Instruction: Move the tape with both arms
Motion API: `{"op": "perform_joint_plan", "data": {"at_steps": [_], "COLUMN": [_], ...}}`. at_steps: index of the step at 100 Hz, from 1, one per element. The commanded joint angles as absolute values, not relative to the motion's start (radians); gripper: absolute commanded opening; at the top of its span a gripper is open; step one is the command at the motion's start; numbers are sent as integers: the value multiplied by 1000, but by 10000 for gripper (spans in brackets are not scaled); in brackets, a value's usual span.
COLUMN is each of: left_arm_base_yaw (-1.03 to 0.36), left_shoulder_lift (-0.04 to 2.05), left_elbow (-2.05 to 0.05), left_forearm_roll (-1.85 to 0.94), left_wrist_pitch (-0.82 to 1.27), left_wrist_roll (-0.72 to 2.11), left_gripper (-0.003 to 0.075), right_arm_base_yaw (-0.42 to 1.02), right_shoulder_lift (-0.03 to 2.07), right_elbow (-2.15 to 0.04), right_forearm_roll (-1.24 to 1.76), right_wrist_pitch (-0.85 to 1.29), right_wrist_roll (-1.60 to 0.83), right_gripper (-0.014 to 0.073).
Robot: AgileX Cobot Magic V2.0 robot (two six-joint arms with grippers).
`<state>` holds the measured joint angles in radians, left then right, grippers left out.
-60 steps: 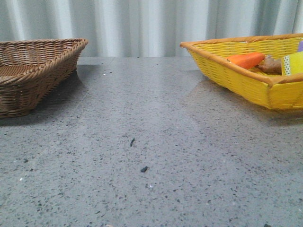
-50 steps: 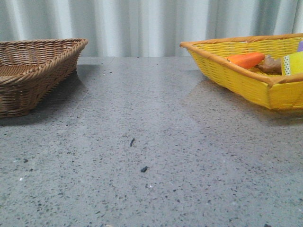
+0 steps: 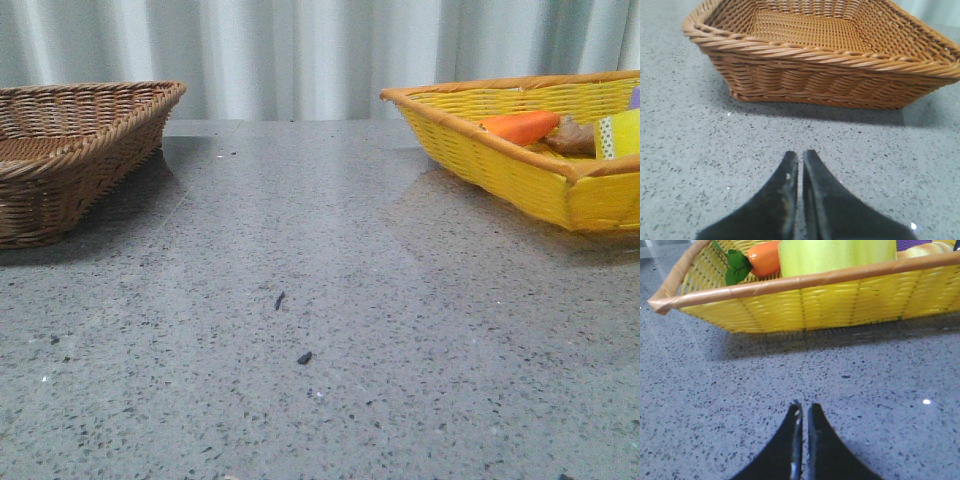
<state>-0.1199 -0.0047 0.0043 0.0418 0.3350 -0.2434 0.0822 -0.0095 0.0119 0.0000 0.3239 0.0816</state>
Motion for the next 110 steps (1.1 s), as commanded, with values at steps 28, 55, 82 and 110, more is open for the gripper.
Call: {"op": "perform_joint_plan", "data": {"at_steps": [28, 55, 82, 110], "left_arm_base_yaw": [-120, -120, -120, -120], "left_shoulder_lift": [-32, -32, -32, -32], "left_elbow": [12, 12, 12, 12], "left_forearm_roll": [42, 42, 45, 45], "left_wrist_pitch": [283, 283, 287, 287], "left_wrist_roll": [-251, -251, -251, -251], "left_gripper": [-20, -20, -20, -20], "right_arm_base_yaw": [78, 78, 78, 78], "right_shoulder_lift": [-28, -28, -28, -28], "right_elbow": [34, 34, 34, 34], "right_forearm_roll": [-40, -83, -23, 18], "right_wrist_pitch": [280, 95, 12, -24], "right_wrist_roll": [73, 73, 75, 75], "right_gripper": [-64, -64, -64, -64]}}
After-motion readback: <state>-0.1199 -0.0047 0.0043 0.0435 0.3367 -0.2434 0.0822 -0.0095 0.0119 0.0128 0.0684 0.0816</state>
